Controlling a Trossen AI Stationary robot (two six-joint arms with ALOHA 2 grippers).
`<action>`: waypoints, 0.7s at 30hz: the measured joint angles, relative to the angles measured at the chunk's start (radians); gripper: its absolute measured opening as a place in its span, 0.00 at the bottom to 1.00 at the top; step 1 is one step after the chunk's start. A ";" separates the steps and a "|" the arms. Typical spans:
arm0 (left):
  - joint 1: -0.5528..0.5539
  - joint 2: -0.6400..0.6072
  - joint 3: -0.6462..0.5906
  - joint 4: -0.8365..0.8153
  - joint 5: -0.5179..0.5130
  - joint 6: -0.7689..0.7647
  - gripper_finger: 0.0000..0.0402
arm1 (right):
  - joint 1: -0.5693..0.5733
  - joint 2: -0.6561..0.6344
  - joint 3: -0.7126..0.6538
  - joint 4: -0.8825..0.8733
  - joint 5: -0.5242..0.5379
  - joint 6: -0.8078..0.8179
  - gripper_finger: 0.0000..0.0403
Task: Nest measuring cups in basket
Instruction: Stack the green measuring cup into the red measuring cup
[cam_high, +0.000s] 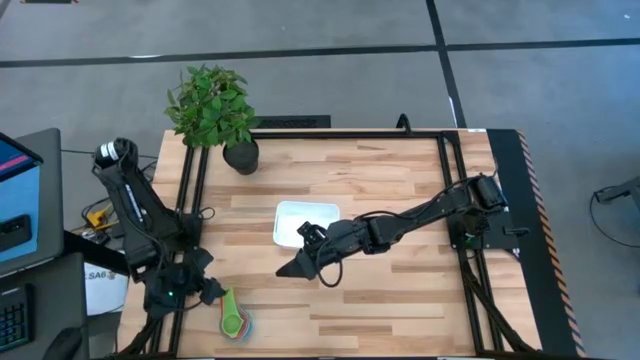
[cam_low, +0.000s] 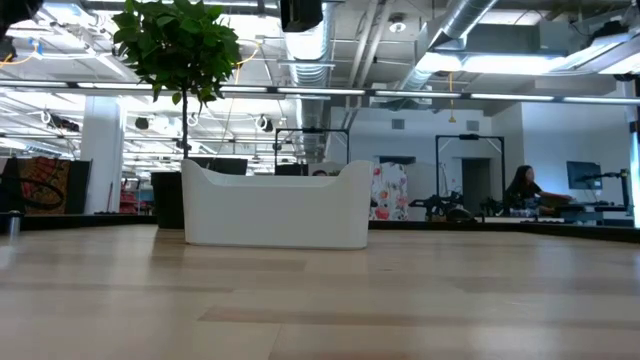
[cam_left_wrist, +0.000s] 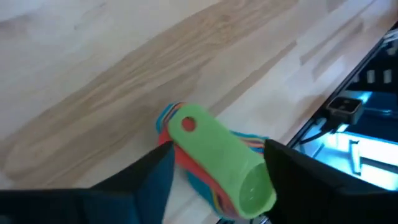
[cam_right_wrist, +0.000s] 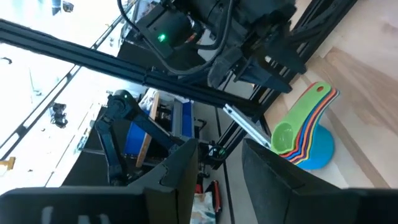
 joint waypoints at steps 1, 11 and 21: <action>0.001 0.006 -0.005 0.016 -0.010 -0.001 0.61 | 0.001 0.000 0.000 0.000 -0.009 0.000 0.38; 0.045 0.047 -0.067 0.162 0.083 -0.014 0.98 | 0.001 0.000 0.000 0.014 -0.154 -0.003 0.53; 0.158 0.088 -0.066 0.181 0.192 -0.014 0.94 | 0.001 0.000 0.000 -0.056 -0.172 0.019 0.57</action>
